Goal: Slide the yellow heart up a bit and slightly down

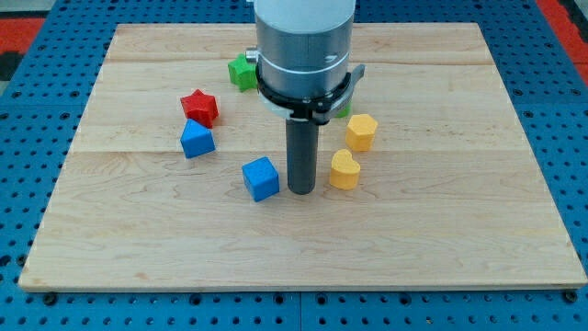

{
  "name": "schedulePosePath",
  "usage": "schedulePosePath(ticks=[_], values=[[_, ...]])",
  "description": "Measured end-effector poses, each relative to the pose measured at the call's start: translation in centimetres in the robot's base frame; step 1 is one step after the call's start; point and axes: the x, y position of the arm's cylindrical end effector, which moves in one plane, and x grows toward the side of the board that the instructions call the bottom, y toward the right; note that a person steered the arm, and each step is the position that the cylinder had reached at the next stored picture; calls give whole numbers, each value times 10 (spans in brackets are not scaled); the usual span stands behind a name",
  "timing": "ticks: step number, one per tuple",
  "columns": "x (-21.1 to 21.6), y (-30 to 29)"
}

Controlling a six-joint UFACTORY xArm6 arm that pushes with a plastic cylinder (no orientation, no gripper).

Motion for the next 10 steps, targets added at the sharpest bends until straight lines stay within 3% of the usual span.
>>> schedulePosePath(ticks=[2,5,7,8,10], values=[[-11,-29],[-11,1],[-35,102],[-55,121],[-55,121]])
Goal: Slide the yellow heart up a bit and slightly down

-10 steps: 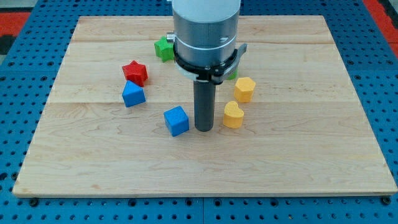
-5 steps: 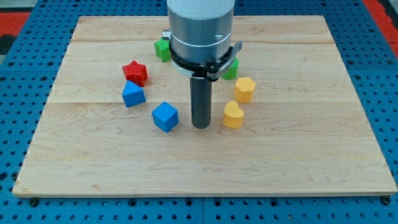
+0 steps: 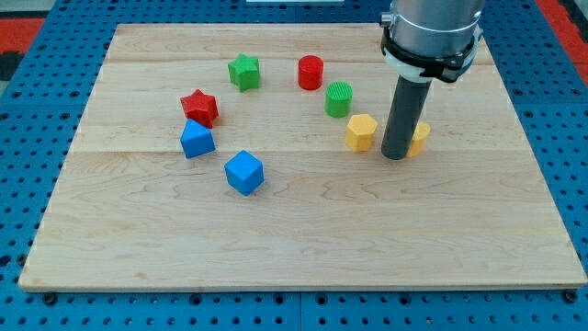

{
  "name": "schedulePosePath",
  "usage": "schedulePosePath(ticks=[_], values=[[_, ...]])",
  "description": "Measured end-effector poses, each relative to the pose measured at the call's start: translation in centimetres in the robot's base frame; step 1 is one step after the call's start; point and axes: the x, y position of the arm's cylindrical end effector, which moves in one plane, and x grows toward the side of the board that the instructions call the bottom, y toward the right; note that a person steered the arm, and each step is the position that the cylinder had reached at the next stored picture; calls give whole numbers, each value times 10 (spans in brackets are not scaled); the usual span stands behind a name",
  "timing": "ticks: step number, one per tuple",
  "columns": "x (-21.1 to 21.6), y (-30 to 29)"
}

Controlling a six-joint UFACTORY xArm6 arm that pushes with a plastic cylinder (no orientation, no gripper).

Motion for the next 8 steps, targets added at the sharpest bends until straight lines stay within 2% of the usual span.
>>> schedulePosePath(ticks=[2,3,4,5,6,7,8], values=[[0,-14],[13,-3],[32,83],[-10,137],[-71,127],[-43,64],[5,54]])
